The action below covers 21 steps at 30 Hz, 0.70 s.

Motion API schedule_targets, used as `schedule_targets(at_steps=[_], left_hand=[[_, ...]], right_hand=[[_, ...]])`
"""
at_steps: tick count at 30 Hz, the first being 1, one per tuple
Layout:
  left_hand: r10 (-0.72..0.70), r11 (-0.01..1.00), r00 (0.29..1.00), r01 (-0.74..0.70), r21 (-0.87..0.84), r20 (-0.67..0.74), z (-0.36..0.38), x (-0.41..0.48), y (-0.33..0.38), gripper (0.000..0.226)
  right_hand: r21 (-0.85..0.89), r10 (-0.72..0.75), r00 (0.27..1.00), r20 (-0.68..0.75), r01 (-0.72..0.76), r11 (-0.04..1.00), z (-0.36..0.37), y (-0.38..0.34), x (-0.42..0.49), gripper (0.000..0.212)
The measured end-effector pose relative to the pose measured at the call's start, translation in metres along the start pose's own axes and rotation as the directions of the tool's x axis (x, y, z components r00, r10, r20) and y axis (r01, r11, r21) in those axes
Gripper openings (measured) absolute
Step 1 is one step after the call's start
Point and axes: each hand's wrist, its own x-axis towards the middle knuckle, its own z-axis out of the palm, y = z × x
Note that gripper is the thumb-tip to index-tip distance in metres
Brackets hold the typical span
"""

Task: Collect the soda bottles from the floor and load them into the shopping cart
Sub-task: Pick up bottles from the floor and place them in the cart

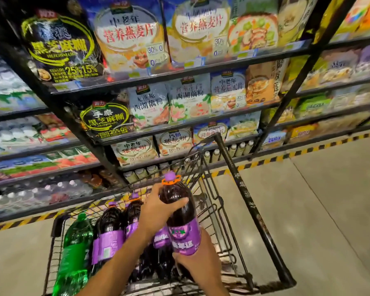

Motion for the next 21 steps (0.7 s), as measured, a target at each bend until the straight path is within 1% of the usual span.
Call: schedule_targets(at_steps=[4,5,9,10,11,13,14,16,21], left_hand=[[-0.072,0.997,0.991,0.07,0.025,0.112,0.018,0.061,-0.03,0.071],[-0.099,0.995,0.987,0.095,0.032,0.131,0.022,0.073,-0.036,0.075],[-0.195,0.981,0.952,0.188,0.051,0.238,0.039,0.119,-0.067,0.101],[-0.218,0.976,0.939,0.207,0.07,0.265,0.042,0.127,-0.072,0.101],[-0.233,0.972,0.93,0.215,0.091,0.286,0.044,0.131,-0.074,0.092],[-0.252,0.967,0.92,0.224,0.123,0.302,0.048,0.137,-0.079,0.065],[-0.254,0.966,0.917,0.227,0.121,0.308,0.049,0.14,-0.082,0.059],[-0.255,0.966,0.909,0.226,0.125,0.331,0.05,0.144,-0.085,0.055],[-0.291,0.955,0.881,0.247,0.164,0.372,0.042,0.152,-0.092,0.052]], right_hand=[[-0.036,0.145,0.989,-0.004,-0.145,0.989,0.014,0.005,0.031,0.096],[-0.043,0.165,0.986,-0.002,-0.165,0.985,0.017,0.006,0.037,0.096],[-0.07,0.273,0.962,-0.009,-0.273,0.959,0.033,0.011,0.053,0.097],[-0.081,0.299,0.954,-0.007,-0.299,0.951,0.037,0.012,0.055,0.095],[-0.091,0.325,0.946,0.0,-0.324,0.942,0.043,0.016,0.057,0.094],[-0.087,0.365,0.931,0.011,-0.362,0.928,0.05,0.018,0.06,0.089],[-0.087,0.375,0.927,0.012,-0.372,0.924,0.052,0.018,0.062,0.088],[-0.103,0.405,0.914,0.023,-0.401,0.91,0.058,0.019,0.065,0.09],[-0.169,0.418,0.908,-0.008,-0.413,0.895,0.068,0.028,0.073,0.104]])
